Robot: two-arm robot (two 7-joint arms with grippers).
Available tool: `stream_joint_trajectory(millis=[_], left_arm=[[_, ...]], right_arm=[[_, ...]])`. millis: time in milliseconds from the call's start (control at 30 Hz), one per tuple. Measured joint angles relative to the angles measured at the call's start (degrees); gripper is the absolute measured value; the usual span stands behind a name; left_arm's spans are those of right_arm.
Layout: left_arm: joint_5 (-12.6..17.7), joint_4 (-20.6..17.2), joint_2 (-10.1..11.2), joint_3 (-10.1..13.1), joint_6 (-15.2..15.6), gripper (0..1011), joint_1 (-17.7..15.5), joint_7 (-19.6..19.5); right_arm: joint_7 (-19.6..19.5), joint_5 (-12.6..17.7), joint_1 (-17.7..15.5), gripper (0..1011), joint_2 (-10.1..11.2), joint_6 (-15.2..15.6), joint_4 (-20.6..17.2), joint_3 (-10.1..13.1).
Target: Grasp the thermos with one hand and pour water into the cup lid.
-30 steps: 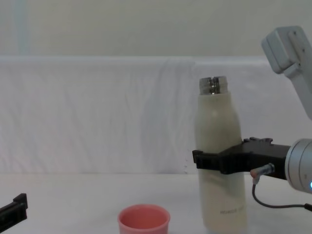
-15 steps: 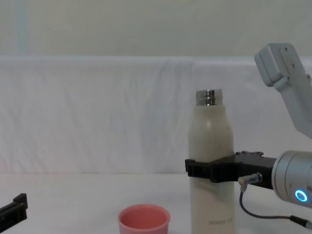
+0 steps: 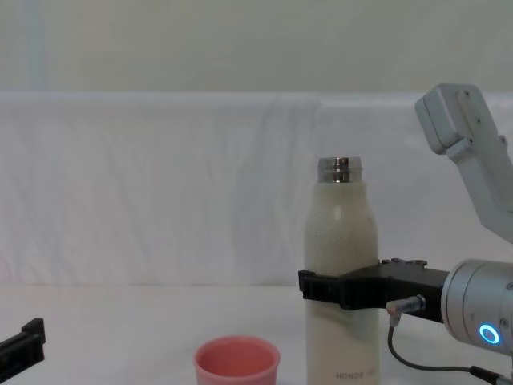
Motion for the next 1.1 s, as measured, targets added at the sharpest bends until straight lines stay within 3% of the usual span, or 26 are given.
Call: stream_joint_trajectory(millis=[1100], left_arm=[[0.00,0.00,0.00,0.00,0.00,1001,0.00,0.00]], right_arm=[[-0.27,1.64,-0.80,958,2.41,-3.22,0.20,-1.64]])
